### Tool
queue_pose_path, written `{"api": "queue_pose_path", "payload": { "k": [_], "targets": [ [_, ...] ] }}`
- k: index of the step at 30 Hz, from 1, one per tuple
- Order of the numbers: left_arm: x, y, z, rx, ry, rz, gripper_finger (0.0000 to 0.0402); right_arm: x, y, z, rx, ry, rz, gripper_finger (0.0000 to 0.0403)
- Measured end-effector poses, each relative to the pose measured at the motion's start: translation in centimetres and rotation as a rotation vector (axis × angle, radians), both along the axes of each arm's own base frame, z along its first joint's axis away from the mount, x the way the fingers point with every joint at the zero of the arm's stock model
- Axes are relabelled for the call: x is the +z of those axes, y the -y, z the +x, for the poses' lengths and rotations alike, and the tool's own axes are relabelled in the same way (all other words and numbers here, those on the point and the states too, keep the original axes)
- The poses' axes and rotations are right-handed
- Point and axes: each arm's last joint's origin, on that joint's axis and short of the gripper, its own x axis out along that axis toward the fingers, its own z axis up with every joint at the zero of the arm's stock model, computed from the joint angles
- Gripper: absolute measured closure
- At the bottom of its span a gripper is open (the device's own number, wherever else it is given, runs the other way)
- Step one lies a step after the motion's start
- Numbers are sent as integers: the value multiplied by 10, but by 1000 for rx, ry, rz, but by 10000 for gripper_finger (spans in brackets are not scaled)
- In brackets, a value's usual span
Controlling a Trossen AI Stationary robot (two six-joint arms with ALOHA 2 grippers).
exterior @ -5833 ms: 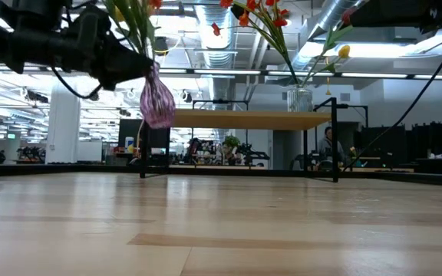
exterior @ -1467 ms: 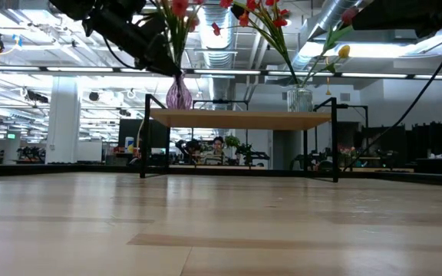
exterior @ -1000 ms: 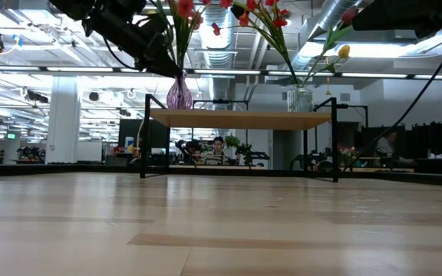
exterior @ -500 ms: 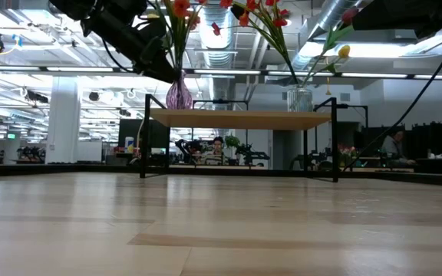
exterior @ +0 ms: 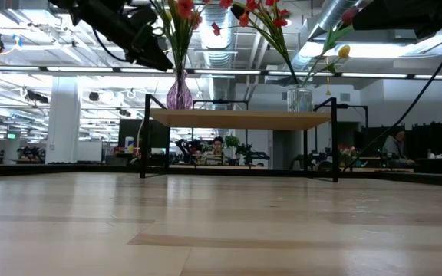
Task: Pick and place flowers into a vace then onto a shelf
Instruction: Return to Home Position
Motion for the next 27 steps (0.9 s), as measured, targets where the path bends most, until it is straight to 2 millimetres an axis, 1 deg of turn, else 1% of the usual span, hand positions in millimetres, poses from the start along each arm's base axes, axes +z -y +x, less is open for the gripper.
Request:
{"api": "queue_pose_path", "payload": {
  "k": [11,15,20,23,25,27],
  "targets": [
    [4,9,-13,24,-32,-15,118,0,0,0,4,-3,3,351],
    [7,16,-22,28,-47,-34,118,0,0,0,5,-3,4,351],
    [13,30,-39,49,-31,-89,118,0,0,0,6,-5,-1,351],
    [17,40,-49,47,23,-178,118,0,0,0,6,-6,-5,351],
    [20,48,-56,2,68,-235,118,0,0,0,13,-19,-28,351],
    [20,58,-61,-102,133,-262,118,0,0,0,40,-49,-67,351]
  ]
}}
